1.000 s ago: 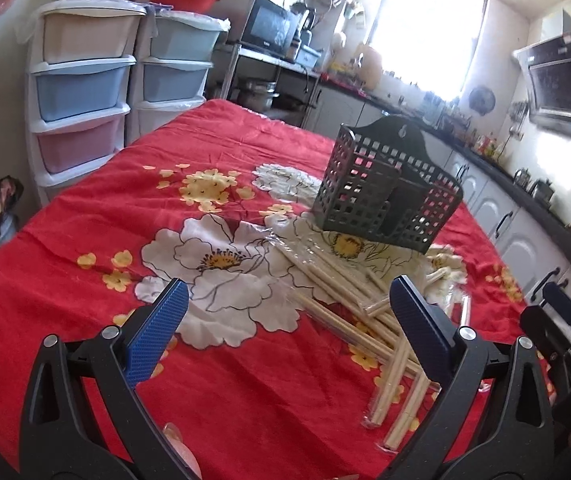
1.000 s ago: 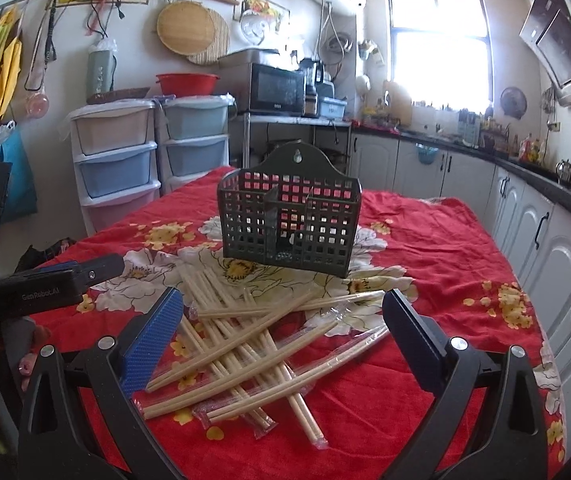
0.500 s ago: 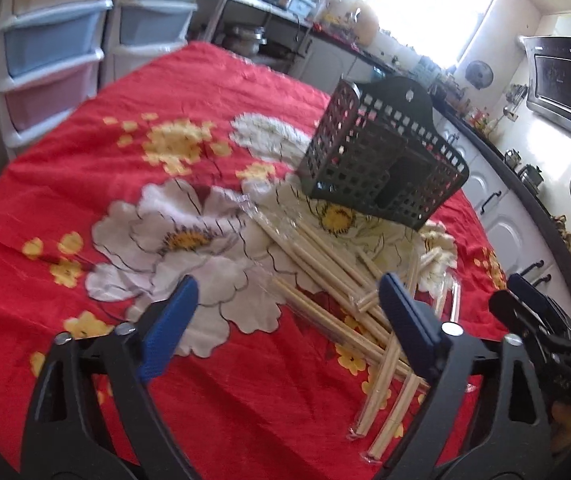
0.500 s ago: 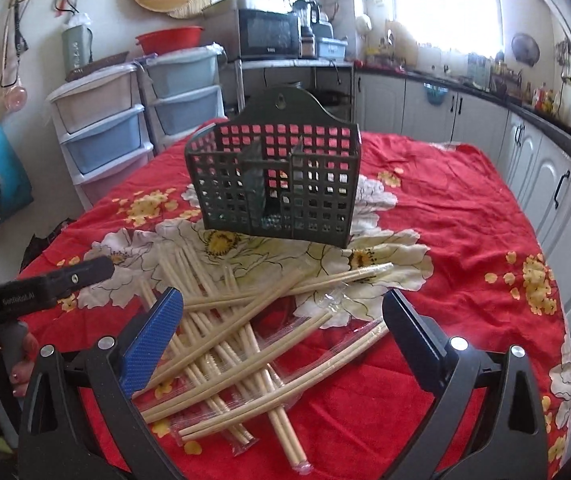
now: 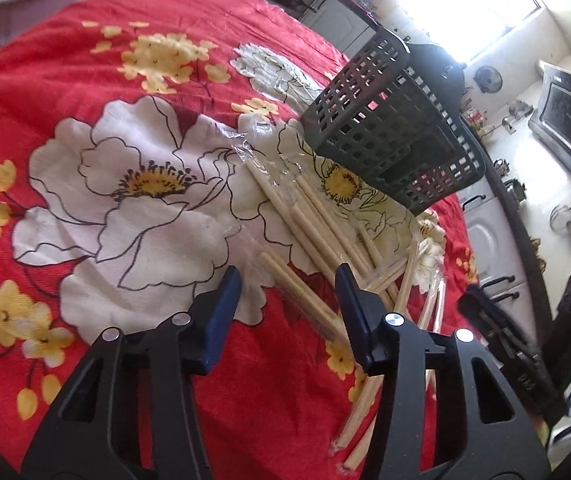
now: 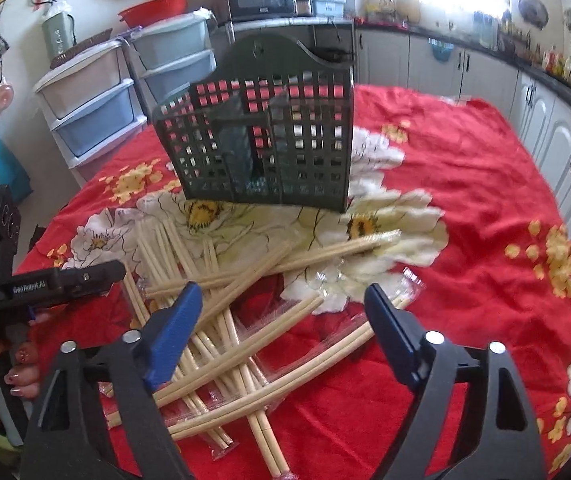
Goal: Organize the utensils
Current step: 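Lower the right tool onto a wrapped chopstick and close it while the left tool grasps another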
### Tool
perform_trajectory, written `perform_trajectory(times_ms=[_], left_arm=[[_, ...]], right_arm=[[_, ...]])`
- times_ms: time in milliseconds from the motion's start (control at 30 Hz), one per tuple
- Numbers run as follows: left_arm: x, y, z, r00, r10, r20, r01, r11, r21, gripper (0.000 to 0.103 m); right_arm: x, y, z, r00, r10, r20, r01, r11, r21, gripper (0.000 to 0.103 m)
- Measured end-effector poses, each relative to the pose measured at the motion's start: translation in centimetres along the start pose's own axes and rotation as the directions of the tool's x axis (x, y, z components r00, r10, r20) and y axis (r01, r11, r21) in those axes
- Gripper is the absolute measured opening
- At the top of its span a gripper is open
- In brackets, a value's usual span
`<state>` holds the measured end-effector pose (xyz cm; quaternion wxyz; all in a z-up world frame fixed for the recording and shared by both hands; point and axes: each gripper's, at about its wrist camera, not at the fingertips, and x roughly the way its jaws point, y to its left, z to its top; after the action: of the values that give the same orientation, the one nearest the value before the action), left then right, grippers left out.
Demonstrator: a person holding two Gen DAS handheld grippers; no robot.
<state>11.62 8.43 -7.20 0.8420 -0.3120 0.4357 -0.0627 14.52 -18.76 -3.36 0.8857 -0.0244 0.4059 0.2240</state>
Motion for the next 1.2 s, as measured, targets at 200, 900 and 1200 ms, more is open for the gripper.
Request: perform_trajectory(times_ms=[200,900,1200], left_arm=[[0.7,0.9,0.9,0.999,-0.036,-0.015,0.035,0.998,-0.060,0.033],[1.2,2.7,1.6,0.998,-0.065,-0.004,0.064,0.993,-0.099,0.009],[0.0,2.8,1.6,0.996,-0.093,0.010,0.094,0.991,-0.092,0.005]], right_arm=[[1.4,-1.3,-0.2,0.997,0.047,-0.062,-0.042,0.996,0.073,0.066],[2.7,-3.4,0.4,0.957,0.276,-0.091,-0.246,0.937,0.250,0.015],[0.4,-2.3,1.9,0.946,0.324,-0.021,-0.314,0.929,0.197,0.011]])
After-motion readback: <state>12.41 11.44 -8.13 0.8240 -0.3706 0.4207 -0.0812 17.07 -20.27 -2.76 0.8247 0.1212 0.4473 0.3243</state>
